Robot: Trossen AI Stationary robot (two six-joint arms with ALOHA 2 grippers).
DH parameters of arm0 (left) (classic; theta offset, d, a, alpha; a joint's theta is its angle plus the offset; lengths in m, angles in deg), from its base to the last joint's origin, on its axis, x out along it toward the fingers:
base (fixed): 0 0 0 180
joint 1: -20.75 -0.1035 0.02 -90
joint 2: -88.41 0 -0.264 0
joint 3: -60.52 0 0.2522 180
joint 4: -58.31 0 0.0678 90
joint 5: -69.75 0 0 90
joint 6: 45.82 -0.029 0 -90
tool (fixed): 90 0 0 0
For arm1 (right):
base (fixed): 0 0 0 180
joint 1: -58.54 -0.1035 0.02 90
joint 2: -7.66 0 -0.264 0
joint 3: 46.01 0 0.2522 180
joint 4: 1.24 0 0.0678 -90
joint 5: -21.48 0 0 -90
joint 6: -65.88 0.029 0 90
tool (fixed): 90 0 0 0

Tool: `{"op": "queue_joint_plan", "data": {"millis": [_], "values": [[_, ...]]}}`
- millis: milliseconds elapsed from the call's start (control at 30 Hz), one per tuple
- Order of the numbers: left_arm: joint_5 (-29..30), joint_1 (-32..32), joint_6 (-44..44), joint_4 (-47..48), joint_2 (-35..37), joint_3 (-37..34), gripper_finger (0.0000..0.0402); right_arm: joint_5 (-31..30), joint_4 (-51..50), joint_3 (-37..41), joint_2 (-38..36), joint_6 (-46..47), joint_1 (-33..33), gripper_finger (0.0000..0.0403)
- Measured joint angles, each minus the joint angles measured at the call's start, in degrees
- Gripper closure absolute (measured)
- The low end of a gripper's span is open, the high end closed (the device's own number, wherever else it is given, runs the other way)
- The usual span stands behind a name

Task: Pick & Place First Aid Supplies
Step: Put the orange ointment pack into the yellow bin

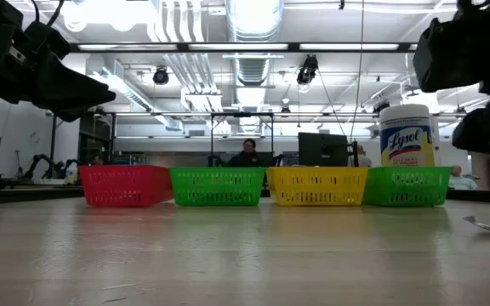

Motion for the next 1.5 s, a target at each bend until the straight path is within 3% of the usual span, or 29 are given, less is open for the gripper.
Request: {"op": "queue_joint_plan", "data": {"millis": [200, 333, 600, 800, 1067, 1500], "values": [[0.00, 0.00, 0.00, 0.00, 0.00, 0.00, 0.0289, -0.58, -0.84, 0.00, -0.34, -3.92, 2.25, 0.0394], [0.00, 0.00, 0.00, 0.02, 0.00, 0.00, 0.0289, 2.64, -0.84, 0.00, -0.38, -6.89, 3.98, 0.0386], [0.01, 0.00, -0.11, 0.02, 0.00, 0.01, 0.0289, 6.93, -4.07, -0.13, -0.98, -13.10, 5.38, 0.0321], [0.01, 0.00, -0.07, 0.03, 0.00, 0.00, 0.0289, 3.20, -4.75, -0.63, -1.80, -23.23, 5.27, 0.0292], [0.00, 0.00, -0.03, 0.02, 0.00, 0.01, 0.0289, -0.98, -4.90, -2.32, -1.69, -40.20, 6.21, 0.0293], [0.00, -0.02, -0.02, 0.04, 0.00, 0.00, 0.0289, 1.90, -5.12, -2.23, -1.60, -42.57, 8.62, 0.0281]]}}
